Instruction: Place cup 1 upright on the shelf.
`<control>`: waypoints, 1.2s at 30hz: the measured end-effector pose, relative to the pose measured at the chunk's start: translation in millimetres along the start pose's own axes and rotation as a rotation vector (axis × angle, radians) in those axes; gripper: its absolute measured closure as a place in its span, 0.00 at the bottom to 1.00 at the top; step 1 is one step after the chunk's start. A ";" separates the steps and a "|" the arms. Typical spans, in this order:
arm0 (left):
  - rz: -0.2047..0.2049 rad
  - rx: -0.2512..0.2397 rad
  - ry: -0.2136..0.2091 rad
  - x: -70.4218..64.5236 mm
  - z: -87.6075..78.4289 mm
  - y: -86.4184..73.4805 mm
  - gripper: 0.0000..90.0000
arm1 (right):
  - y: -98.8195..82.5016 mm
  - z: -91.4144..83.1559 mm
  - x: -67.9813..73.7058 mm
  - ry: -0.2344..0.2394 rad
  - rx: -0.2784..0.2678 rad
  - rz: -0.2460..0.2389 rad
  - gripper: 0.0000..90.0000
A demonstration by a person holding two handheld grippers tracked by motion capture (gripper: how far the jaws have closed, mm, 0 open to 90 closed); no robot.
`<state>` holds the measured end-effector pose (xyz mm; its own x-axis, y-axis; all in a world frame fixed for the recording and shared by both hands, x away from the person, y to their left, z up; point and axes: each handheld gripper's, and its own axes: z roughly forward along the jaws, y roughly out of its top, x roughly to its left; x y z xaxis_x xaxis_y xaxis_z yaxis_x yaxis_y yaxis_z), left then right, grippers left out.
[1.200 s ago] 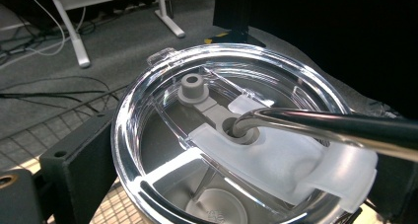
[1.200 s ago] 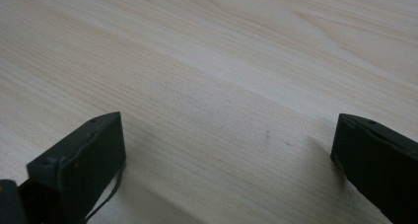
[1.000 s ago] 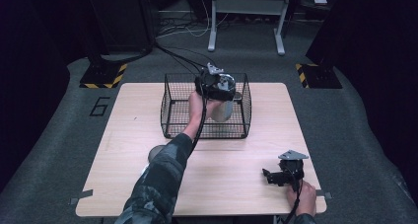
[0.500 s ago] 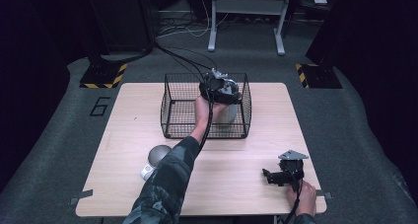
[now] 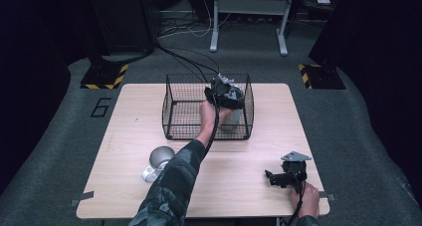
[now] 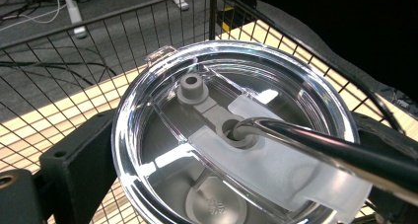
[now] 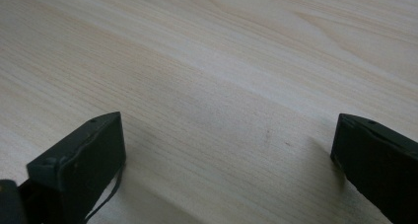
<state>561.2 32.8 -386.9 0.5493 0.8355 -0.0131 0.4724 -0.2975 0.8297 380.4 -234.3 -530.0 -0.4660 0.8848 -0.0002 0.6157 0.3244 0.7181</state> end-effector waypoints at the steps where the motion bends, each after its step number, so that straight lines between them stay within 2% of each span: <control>1: 0.007 0.015 -0.005 0.0 0.2 -0.3 0.04 | 0.0 0.0 0.0 0.000 -0.001 0.000 0.00; 7: 0.015 0.017 -0.009 -1.0 3.3 -2.3 0.04 | 0.0 0.0 0.0 0.000 0.000 0.001 0.00; 12: 0.023 0.014 0.003 -3.3 4.4 -2.4 0.04 | 0.0 0.1 0.0 0.000 -0.002 0.000 0.00; 15: 0.040 0.030 -0.010 -4.6 4.3 -1.5 0.04 | -0.1 0.0 0.0 0.001 0.000 -0.001 0.00; 19: 0.040 0.004 0.005 -4.3 1.2 0.3 0.02 | 0.0 0.0 0.2 0.000 0.000 0.002 0.00; 22: 0.044 0.005 0.015 -3.4 -3.2 2.7 0.00 | -0.1 0.0 0.0 0.000 -0.001 0.001 0.00; 27: 0.027 -0.006 -0.001 -0.8 -13.3 5.5 0.00 | -0.1 0.2 0.1 -0.003 -0.002 0.001 0.00; 31: 0.012 -0.031 -0.042 0.6 -26.2 8.6 0.00 | -0.1 0.1 0.1 -0.002 -0.001 0.000 0.00; 36: 0.014 -0.049 -0.068 2.8 -47.0 10.5 0.00 | 0.0 0.1 0.0 -0.002 -0.001 0.000 0.00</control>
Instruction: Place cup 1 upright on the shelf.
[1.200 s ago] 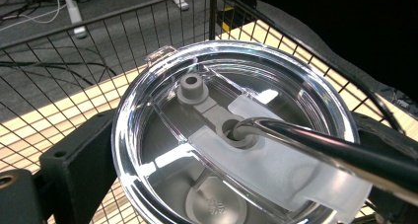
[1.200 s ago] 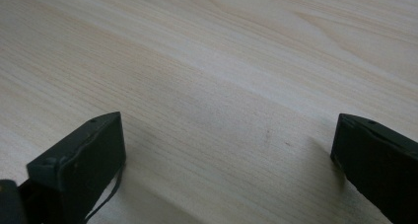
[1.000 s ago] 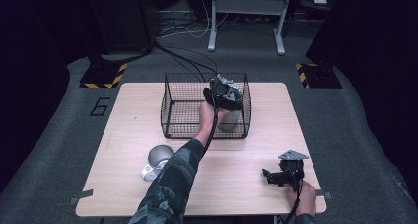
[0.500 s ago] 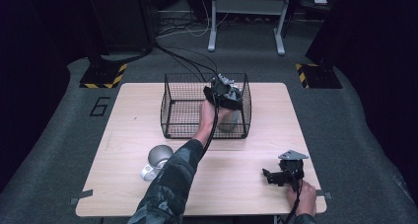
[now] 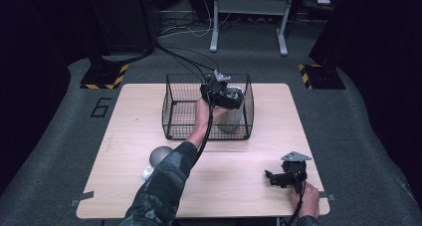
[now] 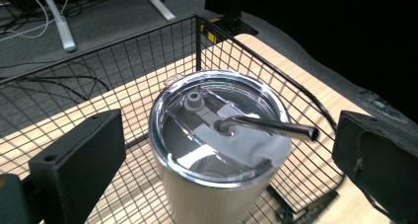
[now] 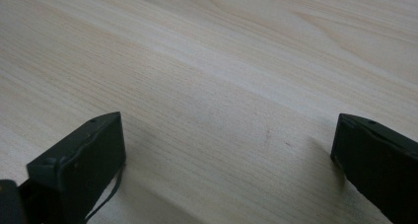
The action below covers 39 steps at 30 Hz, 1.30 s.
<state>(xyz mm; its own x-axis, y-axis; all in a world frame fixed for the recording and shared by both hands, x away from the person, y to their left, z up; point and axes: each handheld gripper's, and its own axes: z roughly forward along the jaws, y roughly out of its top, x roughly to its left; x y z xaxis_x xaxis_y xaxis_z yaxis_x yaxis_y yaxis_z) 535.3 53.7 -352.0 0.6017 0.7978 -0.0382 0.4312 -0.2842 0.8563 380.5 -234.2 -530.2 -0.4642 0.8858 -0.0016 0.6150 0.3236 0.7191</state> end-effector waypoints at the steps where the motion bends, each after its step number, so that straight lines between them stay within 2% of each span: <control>1: 0.005 0.002 -0.005 0.8 -5.0 0.1 0.00 | 0.0 -0.1 0.1 0.001 0.002 0.001 0.00; 2: 0.000 -0.004 -0.010 0.8 -9.5 0.0 0.00 | 0.0 -0.1 0.3 0.001 0.002 0.003 0.00; 9: 0.046 -0.003 -0.030 3.8 -44.0 -4.1 0.00 | -0.1 0.0 -0.2 -0.001 0.002 -0.004 0.00; 13: 0.054 -0.026 -0.038 7.1 -64.1 -9.5 0.00 | -0.1 -0.1 0.1 -0.001 0.003 -0.002 0.00; 15: 0.072 -0.022 -0.031 9.0 -74.2 -13.1 0.00 | -0.1 -0.1 0.0 0.000 0.003 -0.002 0.00; 24: 0.084 -0.030 -0.035 20.4 -110.8 -29.3 0.00 | -0.1 -0.1 -0.2 -0.001 0.003 -0.005 0.00; 26: 0.097 -0.030 -0.030 22.7 -118.1 -34.4 0.00 | -0.1 -0.1 0.0 -0.001 0.003 -0.002 0.00; 30: 0.102 -0.011 -0.023 27.3 -129.5 -46.4 0.00 | -0.1 -0.1 0.0 -0.001 0.003 -0.003 0.00; 34: 0.086 0.009 -0.019 34.7 -140.1 -60.2 0.00 | -0.1 -0.1 -0.2 -0.001 0.003 -0.004 0.00; 39: 0.058 0.000 -0.001 44.5 -152.8 -76.8 0.00 | -0.1 -0.1 0.0 0.000 0.003 -0.002 0.00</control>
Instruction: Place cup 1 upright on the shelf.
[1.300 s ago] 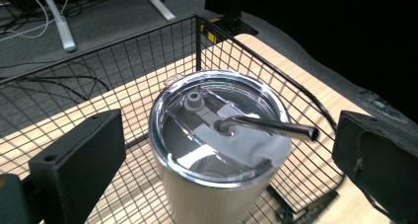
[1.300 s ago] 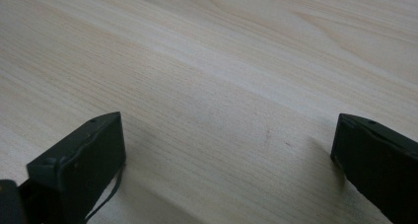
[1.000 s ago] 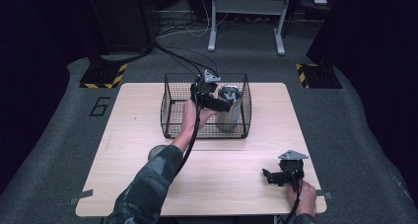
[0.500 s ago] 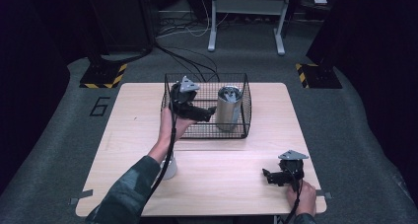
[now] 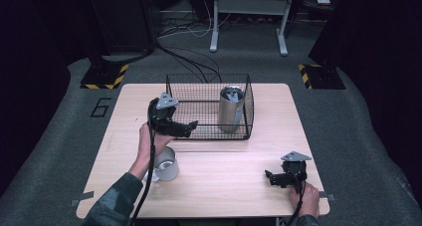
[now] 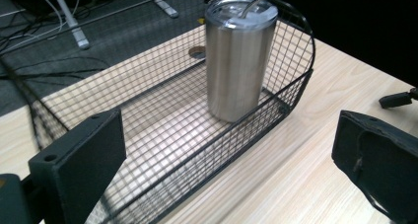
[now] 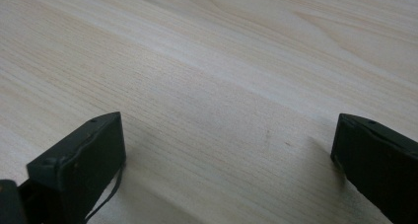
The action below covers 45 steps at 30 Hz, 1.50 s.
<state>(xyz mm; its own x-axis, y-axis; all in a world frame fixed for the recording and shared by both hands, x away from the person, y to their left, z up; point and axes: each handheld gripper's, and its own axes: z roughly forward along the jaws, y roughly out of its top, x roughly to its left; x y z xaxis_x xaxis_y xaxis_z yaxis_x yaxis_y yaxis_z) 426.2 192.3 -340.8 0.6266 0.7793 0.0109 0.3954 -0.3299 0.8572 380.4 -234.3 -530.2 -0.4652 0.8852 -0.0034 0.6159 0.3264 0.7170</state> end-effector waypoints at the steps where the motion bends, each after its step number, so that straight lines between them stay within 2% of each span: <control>1: -0.005 -0.003 0.002 1.8 -2.2 -3.2 0.00 | 0.0 0.0 0.0 0.000 0.000 0.000 0.00; 3: -0.016 -0.003 0.005 4.5 -6.8 -9.8 0.00 | 0.0 0.0 0.0 0.000 0.000 0.000 0.00; 14: -0.007 0.011 0.055 10.8 -30.1 -37.6 0.00 | 0.2 0.1 -0.3 0.003 0.001 -0.002 0.00; 18: -0.027 0.017 0.062 13.3 -36.2 -46.7 0.00 | 0.2 0.1 -0.6 0.003 0.000 -0.005 0.00; 25: -0.020 0.025 0.075 14.6 -49.1 -61.9 0.00 | 0.2 0.1 -0.4 0.003 0.001 -0.002 0.00; 36: -0.045 0.018 0.094 11.0 -66.4 -89.3 0.00 | 0.2 0.1 -0.3 0.003 0.000 -0.001 0.00; 40: -0.042 0.024 0.096 8.1 -68.9 -98.5 0.00 | 0.3 0.2 -0.5 0.003 0.000 -0.003 0.00; 45: -0.037 0.039 0.093 4.9 -62.2 -110.1 0.00 | 0.2 0.1 -0.3 0.003 0.001 -0.002 0.00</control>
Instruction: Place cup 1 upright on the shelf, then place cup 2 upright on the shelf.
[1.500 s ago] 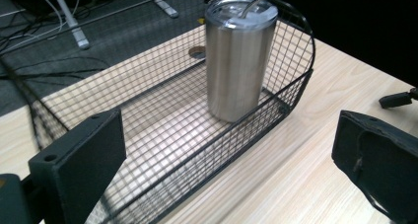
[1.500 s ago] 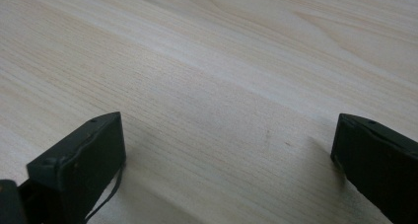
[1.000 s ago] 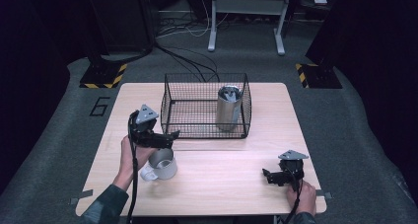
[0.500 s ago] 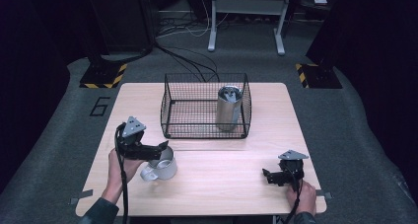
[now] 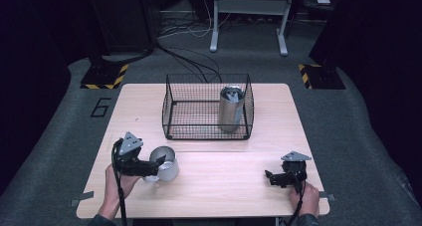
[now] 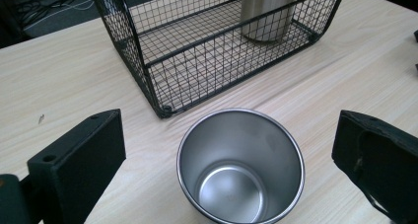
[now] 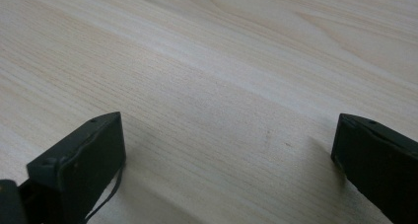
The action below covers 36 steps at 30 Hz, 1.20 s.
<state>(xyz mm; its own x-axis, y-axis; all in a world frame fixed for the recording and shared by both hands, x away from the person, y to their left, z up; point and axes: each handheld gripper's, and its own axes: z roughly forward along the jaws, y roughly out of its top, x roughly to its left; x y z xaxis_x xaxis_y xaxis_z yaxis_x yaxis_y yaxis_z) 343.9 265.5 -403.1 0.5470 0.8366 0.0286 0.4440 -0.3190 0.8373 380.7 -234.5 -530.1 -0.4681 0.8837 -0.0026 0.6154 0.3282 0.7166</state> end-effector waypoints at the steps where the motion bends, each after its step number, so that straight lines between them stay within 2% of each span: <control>1: 0.004 0.006 -0.004 -0.2 1.9 -2.4 0.00 | 0.0 0.0 0.0 0.000 0.000 0.000 0.00; 7: 0.010 0.044 -0.021 -0.9 16.0 -12.2 0.00 | 0.0 0.0 -0.1 0.000 0.000 -0.001 0.00; 13: 0.008 0.062 -0.029 -2.3 24.5 -17.9 0.00 | 0.0 0.0 0.0 0.001 0.000 0.000 0.00; 16: 0.024 0.071 -0.032 -4.2 28.2 -21.4 0.00 | 0.0 0.1 -0.2 0.001 -0.001 -0.002 0.00; 21: 0.025 0.085 -0.037 -3.7 36.1 -25.0 0.00 | 0.0 0.0 -0.1 0.000 0.000 0.000 0.00; 31: 0.034 0.116 -0.048 -3.6 43.7 -27.1 0.00 | 0.0 0.0 0.0 0.001 0.000 0.000 0.00; 36: 0.047 0.116 -0.051 -4.7 45.2 -28.2 0.05 | 0.0 0.0 -0.1 0.000 0.000 0.000 0.00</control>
<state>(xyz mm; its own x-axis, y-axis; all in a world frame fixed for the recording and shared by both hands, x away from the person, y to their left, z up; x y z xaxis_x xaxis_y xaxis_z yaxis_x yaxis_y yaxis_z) 360.9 250.5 -451.5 0.6031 0.7968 0.0363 0.4947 -0.4093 0.7666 380.8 -234.6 -530.1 -0.4684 0.8835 -0.0030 0.6154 0.3286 0.7164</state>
